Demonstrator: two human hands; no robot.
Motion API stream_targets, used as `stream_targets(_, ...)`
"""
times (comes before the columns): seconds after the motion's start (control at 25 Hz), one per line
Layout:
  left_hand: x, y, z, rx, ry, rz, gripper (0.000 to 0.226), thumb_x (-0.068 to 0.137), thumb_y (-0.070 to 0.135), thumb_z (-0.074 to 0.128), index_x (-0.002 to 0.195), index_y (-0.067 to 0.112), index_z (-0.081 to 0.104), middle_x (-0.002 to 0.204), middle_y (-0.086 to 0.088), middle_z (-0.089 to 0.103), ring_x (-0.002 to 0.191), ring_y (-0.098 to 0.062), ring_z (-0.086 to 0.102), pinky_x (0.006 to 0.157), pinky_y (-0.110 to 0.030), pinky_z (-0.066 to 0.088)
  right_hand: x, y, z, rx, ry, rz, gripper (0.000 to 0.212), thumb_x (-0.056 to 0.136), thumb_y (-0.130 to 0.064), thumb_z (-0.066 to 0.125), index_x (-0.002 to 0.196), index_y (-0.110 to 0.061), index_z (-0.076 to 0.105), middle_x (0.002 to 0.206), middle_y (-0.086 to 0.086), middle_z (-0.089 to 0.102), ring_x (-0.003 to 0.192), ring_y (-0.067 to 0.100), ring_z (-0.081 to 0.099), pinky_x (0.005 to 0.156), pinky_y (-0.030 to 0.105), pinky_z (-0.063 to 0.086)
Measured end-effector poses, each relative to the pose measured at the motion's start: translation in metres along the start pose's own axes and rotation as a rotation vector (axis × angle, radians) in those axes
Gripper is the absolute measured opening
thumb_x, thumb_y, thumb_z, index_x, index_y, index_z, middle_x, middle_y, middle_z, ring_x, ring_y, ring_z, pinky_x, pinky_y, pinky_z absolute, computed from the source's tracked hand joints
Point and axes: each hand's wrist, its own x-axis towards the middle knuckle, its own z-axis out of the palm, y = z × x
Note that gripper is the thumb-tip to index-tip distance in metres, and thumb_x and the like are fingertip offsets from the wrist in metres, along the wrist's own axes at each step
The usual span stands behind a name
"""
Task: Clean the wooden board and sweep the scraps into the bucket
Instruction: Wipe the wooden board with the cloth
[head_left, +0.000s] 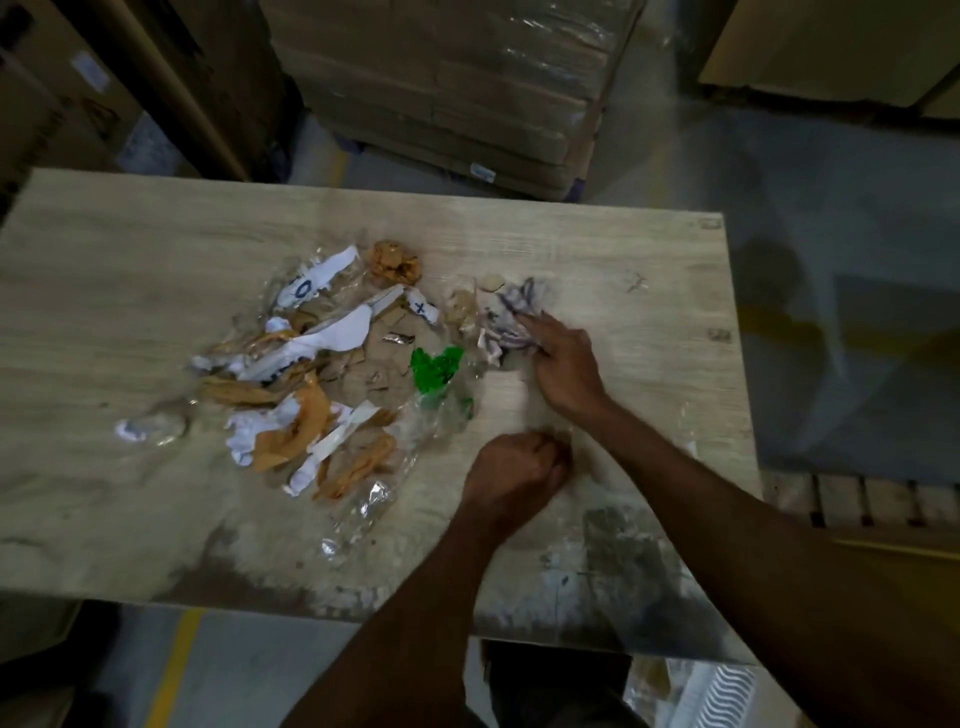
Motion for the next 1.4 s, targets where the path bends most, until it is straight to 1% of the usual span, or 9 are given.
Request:
stream_targets(0.08,-0.037,0.001,-0.006,0.036,0.014,0.001,0.023,0.097,0.027,0.059,0.078,0.016,0.064,0.072,-0.008,0.059,0.063,-0.030,0.057,0.057,-0.039,0.042,-0.013,-0.003,-0.003,0.085,0.095,0.058,0.055,0.085,0.007,0.052,0.136,-0.009,0.065,0.141,0.018,0.062,0.133,0.037,0.057,0.115,0.041,0.037)
stream_targets(0.2,-0.077,-0.002,-0.013,0.082,0.024,-0.011,0.024,0.094,0.026,0.064,0.072,0.017,0.059,0.069,-0.007,0.055,0.061,-0.029,0.055,0.057,-0.039,0.042,-0.034,0.002,-0.012,-0.048,0.281,0.239,0.057,0.084,0.003,0.046,0.137,-0.011,0.064,0.141,0.020,0.061,0.125,0.044,0.057,0.099,0.030,0.031)
stream_targets(0.32,-0.098,-0.007,-0.019,0.088,0.045,-0.002,0.020,0.094,0.027,0.065,0.079,0.017,0.058,0.071,-0.006,0.055,0.063,-0.028,0.056,0.056,-0.038,0.043,-0.054,-0.028,0.011,-0.188,0.198,0.206,0.062,0.087,0.006,0.046,0.144,-0.016,0.058,0.153,0.021,0.049,0.125,0.044,0.051,0.095,0.031,0.030)
stream_targets(0.48,-0.123,-0.011,-0.024,0.083,0.076,-0.034,0.017,0.097,0.032,0.063,0.093,0.021,0.051,0.082,-0.004,0.056,0.068,-0.024,0.058,0.048,-0.038,0.046,-0.063,-0.080,0.053,-0.068,0.059,0.092,0.061,0.093,0.008,0.046,0.148,-0.017,0.053,0.161,0.014,0.040,0.131,0.036,0.039,0.102,0.032,0.034)
stream_targets(0.72,-0.127,-0.021,-0.035,0.070,0.097,-0.023,0.019,0.096,0.027,0.061,0.083,0.014,0.058,0.079,-0.005,0.053,0.073,-0.027,0.054,0.059,-0.042,0.044,-0.026,-0.068,0.030,-0.047,0.436,0.347,0.057,0.091,0.001,0.045,0.147,-0.007,0.049,0.152,0.021,0.045,0.135,0.043,0.043,0.108,0.033,0.025)
stream_targets(0.84,-0.125,-0.023,-0.033,0.024,0.074,-0.045,0.017,0.094,0.028,0.060,0.084,0.014,0.059,0.081,-0.005,0.054,0.076,-0.026,0.053,0.064,-0.041,0.043,0.011,-0.049,0.025,-0.234,0.285,0.447,0.067,0.092,-0.003,0.049,0.157,-0.013,0.036,0.161,0.023,0.030,0.139,0.046,0.035,0.113,0.036,0.020)
stream_targets(1.12,-0.126,-0.022,-0.028,0.035,0.068,-0.048,0.018,0.094,0.028,0.059,0.084,0.013,0.060,0.080,-0.006,0.055,0.075,-0.027,0.053,0.064,-0.040,0.042,0.049,-0.083,0.064,-0.194,-0.048,-0.002,0.064,0.090,-0.004,0.055,0.151,-0.024,0.050,0.154,0.019,0.049,0.135,0.038,0.048,0.079,0.024,0.013)
stream_targets(1.28,-0.129,-0.019,-0.050,-0.013,0.044,-0.097,0.019,0.096,0.034,0.058,0.086,0.018,0.061,0.078,-0.001,0.058,0.067,-0.023,0.060,0.053,-0.036,0.046,-0.005,-0.093,0.048,0.119,0.320,0.187,0.058,0.089,0.002,0.048,0.146,-0.012,0.056,0.145,0.016,0.057,0.132,0.038,0.051,0.095,0.022,0.019)
stream_targets(1.4,-0.143,-0.024,-0.093,-0.112,0.189,-0.329,0.015,0.096,0.034,0.059,0.088,0.023,0.064,0.076,0.005,0.064,0.065,-0.013,0.062,0.052,-0.030,0.046,-0.093,-0.096,0.053,0.044,0.470,0.386,0.058,0.090,-0.006,0.045,0.148,-0.013,0.053,0.147,0.017,0.055,0.135,0.035,0.050,0.108,0.033,0.023)
